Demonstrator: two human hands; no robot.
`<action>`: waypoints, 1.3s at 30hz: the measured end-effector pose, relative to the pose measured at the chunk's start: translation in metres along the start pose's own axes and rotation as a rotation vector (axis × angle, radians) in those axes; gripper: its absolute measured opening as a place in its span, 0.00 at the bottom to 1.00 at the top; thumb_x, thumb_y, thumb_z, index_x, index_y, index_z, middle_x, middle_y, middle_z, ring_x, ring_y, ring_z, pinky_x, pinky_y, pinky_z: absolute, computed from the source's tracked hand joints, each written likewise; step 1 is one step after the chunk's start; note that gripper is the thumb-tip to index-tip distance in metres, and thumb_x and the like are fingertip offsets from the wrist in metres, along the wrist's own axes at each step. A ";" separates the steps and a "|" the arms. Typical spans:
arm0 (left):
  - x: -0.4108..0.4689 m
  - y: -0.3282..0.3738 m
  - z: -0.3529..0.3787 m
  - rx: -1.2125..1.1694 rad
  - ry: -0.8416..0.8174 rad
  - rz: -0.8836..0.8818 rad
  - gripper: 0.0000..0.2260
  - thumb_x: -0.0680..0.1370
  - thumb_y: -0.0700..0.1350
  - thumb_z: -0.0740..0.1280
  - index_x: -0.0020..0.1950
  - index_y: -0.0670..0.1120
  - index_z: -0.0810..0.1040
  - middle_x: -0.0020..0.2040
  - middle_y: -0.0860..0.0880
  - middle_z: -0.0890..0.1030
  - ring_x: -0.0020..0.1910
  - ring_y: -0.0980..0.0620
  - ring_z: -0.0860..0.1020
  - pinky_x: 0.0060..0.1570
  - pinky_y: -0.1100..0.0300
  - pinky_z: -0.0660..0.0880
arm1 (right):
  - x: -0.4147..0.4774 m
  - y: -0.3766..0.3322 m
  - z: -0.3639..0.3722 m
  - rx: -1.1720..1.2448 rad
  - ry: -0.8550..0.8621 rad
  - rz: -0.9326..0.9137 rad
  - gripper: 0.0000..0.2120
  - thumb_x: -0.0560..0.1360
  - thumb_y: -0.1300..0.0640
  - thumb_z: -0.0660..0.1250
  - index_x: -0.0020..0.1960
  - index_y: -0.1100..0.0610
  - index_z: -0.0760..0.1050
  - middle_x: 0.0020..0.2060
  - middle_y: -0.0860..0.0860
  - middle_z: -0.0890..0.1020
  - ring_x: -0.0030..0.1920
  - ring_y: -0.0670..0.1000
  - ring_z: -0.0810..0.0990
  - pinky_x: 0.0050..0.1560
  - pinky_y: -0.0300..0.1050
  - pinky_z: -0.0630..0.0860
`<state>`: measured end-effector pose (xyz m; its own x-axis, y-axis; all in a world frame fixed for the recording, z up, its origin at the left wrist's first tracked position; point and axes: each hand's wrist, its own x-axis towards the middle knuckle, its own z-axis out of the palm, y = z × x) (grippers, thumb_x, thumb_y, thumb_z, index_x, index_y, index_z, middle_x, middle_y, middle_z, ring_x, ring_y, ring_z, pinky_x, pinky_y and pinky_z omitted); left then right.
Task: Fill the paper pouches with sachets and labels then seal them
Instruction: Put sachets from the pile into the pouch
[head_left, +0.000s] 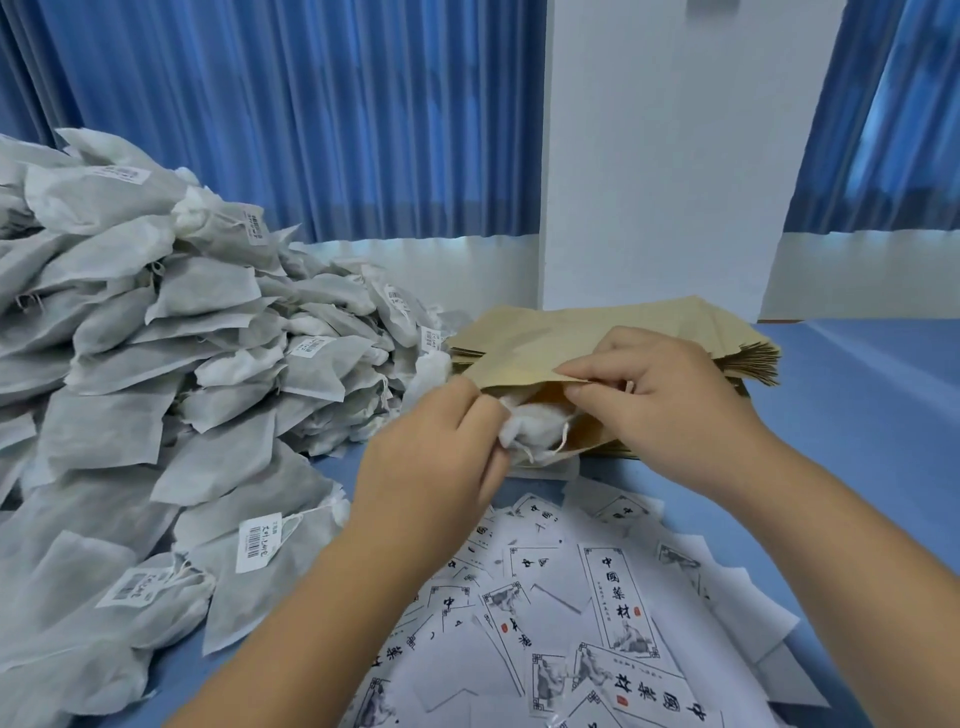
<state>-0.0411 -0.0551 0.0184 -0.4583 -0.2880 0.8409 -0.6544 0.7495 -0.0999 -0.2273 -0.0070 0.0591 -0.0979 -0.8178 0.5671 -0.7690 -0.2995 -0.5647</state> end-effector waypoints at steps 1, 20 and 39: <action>0.003 0.001 0.002 0.012 0.010 -0.014 0.04 0.71 0.41 0.67 0.41 0.42 0.80 0.37 0.47 0.77 0.29 0.47 0.73 0.23 0.60 0.63 | -0.001 -0.003 0.001 0.028 -0.002 -0.018 0.08 0.74 0.61 0.70 0.48 0.49 0.85 0.38 0.47 0.79 0.40 0.40 0.75 0.41 0.29 0.67; 0.005 0.004 -0.007 -0.476 -0.066 -0.050 0.12 0.73 0.35 0.63 0.51 0.43 0.83 0.49 0.50 0.83 0.49 0.55 0.80 0.50 0.62 0.75 | -0.002 0.004 -0.002 -0.435 0.403 -0.231 0.10 0.72 0.65 0.63 0.46 0.60 0.83 0.35 0.55 0.73 0.35 0.60 0.74 0.33 0.54 0.76; 0.015 -0.038 0.118 -0.070 -0.849 -0.578 0.39 0.63 0.74 0.67 0.70 0.61 0.65 0.63 0.46 0.60 0.63 0.41 0.68 0.62 0.43 0.70 | 0.002 0.027 -0.004 -0.483 0.457 -0.144 0.09 0.70 0.70 0.65 0.45 0.62 0.82 0.36 0.56 0.73 0.35 0.59 0.73 0.31 0.51 0.75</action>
<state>-0.0934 -0.1582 -0.0282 -0.3763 -0.9217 0.0946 -0.8859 0.3878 0.2546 -0.2507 -0.0147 0.0475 -0.1486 -0.4643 0.8731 -0.9798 -0.0503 -0.1935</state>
